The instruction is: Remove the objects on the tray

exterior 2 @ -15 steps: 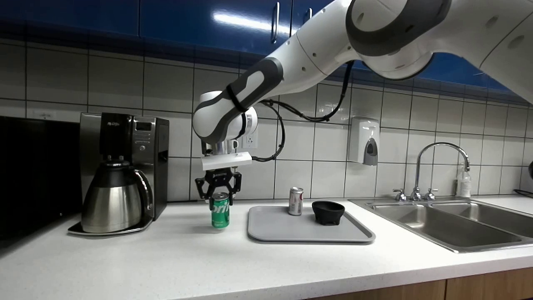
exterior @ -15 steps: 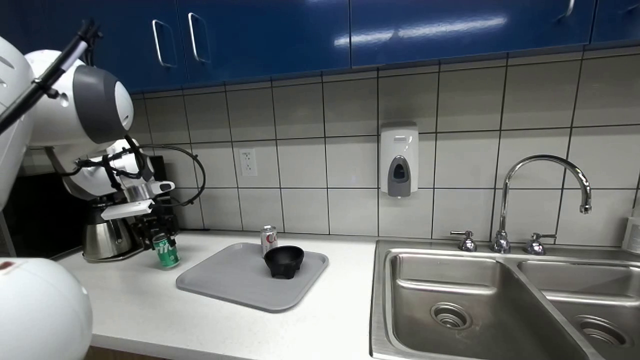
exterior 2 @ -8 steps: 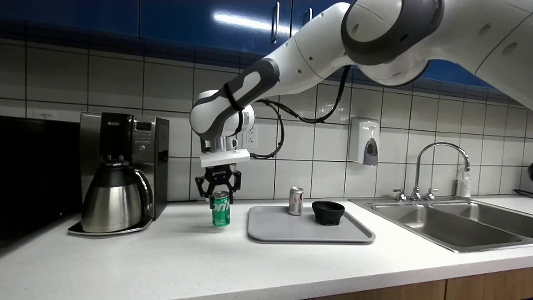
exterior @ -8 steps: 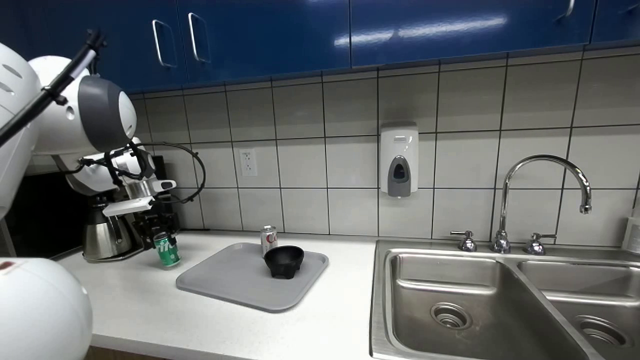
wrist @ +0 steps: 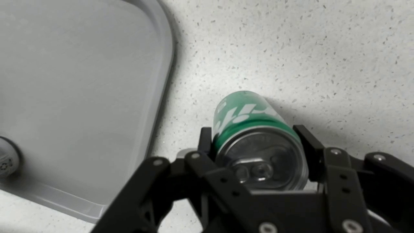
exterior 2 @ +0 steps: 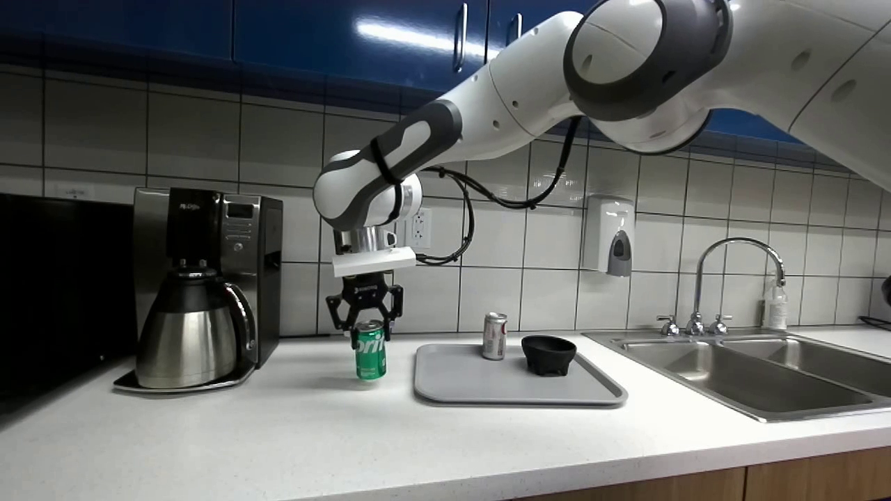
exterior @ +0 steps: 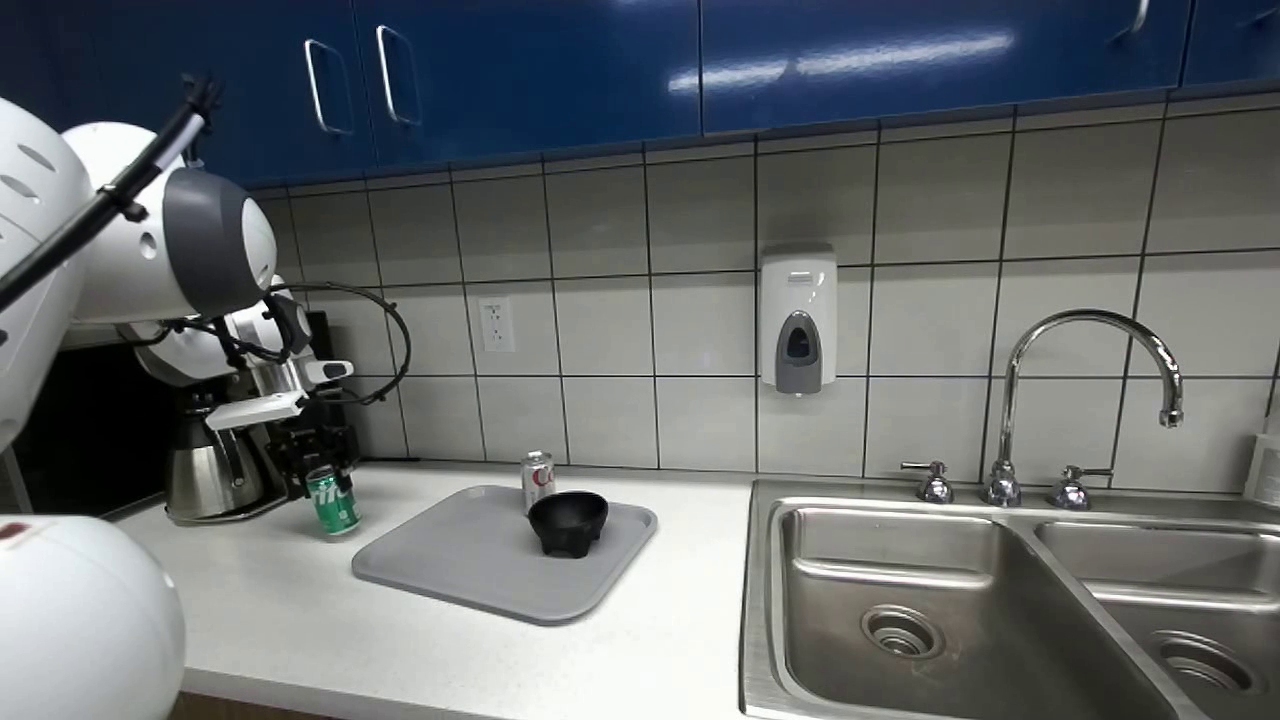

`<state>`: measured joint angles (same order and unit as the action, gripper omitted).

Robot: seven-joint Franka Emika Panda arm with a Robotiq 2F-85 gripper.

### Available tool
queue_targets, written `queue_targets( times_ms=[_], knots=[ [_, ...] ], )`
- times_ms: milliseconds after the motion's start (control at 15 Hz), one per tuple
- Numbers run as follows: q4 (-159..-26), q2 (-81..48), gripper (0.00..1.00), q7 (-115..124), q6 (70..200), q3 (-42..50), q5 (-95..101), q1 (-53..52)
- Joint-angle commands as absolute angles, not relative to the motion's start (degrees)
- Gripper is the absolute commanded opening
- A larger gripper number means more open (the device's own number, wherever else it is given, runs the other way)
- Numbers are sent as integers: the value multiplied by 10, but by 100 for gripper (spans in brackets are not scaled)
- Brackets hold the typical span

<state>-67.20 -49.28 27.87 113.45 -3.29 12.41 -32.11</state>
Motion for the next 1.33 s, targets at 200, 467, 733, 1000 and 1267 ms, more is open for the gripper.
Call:
queue_targets(
  times_ms=[200,467,733,1000,1267],
  knots=[
    [-625,-510,38,288,1088,-34,105,-323],
    [-622,-511,38,289,1087,-33,104,-324],
    [-619,-513,38,289,1086,-32,106,-325],
    [-614,-515,89,288,1079,-32,105,-325],
    [-607,-517,100,289,1075,-33,104,-324]
  ],
)
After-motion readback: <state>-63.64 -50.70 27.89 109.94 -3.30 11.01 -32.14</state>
